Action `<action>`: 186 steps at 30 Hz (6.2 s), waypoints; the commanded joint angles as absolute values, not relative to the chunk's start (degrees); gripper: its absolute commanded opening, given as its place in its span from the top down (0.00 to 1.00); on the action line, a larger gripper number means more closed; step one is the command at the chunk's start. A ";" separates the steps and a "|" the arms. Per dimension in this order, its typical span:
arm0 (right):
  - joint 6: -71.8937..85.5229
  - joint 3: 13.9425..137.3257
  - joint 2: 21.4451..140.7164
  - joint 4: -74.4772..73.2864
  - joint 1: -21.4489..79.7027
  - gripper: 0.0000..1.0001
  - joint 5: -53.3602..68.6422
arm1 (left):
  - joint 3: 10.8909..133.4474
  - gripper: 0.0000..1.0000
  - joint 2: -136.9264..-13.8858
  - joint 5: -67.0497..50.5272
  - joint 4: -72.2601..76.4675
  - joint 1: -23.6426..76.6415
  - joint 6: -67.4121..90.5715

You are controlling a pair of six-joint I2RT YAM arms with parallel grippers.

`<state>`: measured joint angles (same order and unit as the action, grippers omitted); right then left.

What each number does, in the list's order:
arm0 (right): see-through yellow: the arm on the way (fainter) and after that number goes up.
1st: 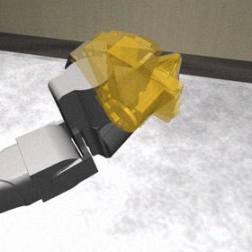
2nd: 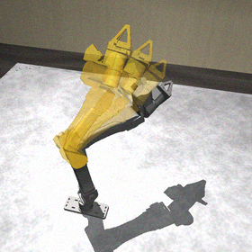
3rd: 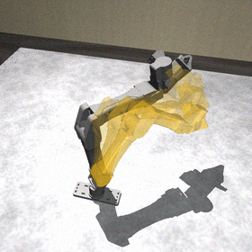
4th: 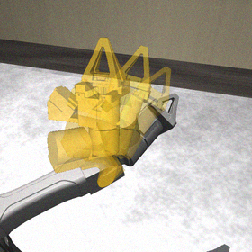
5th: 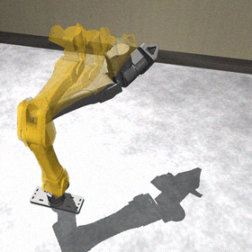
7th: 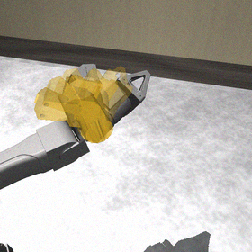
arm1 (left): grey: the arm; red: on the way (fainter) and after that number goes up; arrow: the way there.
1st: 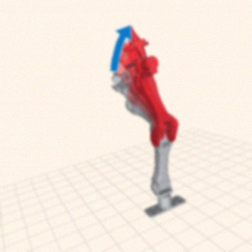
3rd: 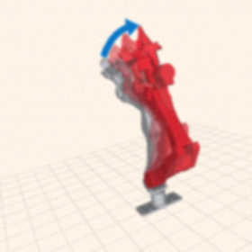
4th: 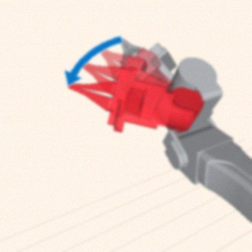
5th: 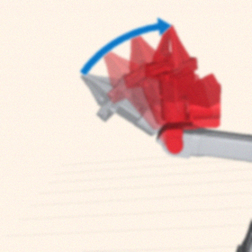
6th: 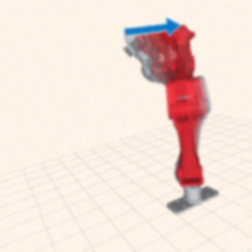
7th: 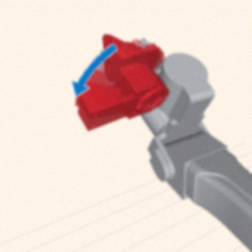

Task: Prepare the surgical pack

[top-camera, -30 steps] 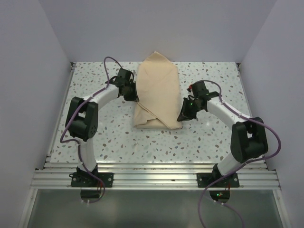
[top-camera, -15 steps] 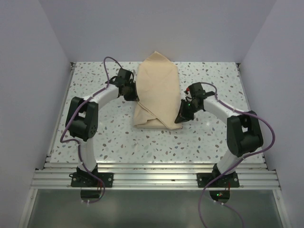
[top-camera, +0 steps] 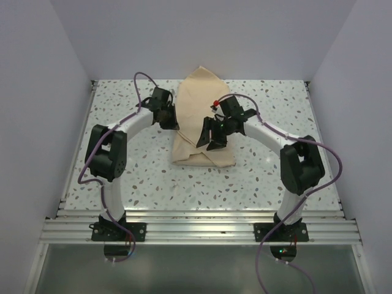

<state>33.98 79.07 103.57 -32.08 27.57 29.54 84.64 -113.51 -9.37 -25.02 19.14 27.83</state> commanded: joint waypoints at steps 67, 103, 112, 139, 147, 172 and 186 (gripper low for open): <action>50.72 77.52 107.05 -31.81 36.56 0.71 12.57 | 89.12 1.00 -116.37 -4.31 -25.75 15.47 22.06; 42.63 80.07 107.75 -27.59 36.30 0.52 25.31 | 87.72 0.99 -115.31 -4.92 -25.14 15.56 23.11; 42.19 80.25 109.16 -28.83 36.30 0.51 25.22 | 86.14 0.80 -113.47 -3.43 -26.28 15.64 23.20; 43.24 82.00 112.41 -27.60 36.39 0.73 25.84 | 79.28 0.49 -107.14 -6.77 -23.91 18.81 24.87; 43.15 82.18 112.68 -27.86 36.39 0.74 25.93 | 76.73 0.50 -107.49 -6.33 -22.41 18.81 26.01; 32.87 93.16 116.11 -38.76 32.96 1.00 21.45 | 83.50 1.00 -114.70 -4.13 -24.08 18.72 13.98; 29.09 95.80 122.78 -47.55 32.17 1.00 17.76 | 85.25 1.00 -115.05 -2.72 -24.43 18.72 11.95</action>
<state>31.99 94.94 121.95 -40.82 33.30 23.40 83.20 -113.65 -7.27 -24.43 19.44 16.19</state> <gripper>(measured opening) 0.027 0.049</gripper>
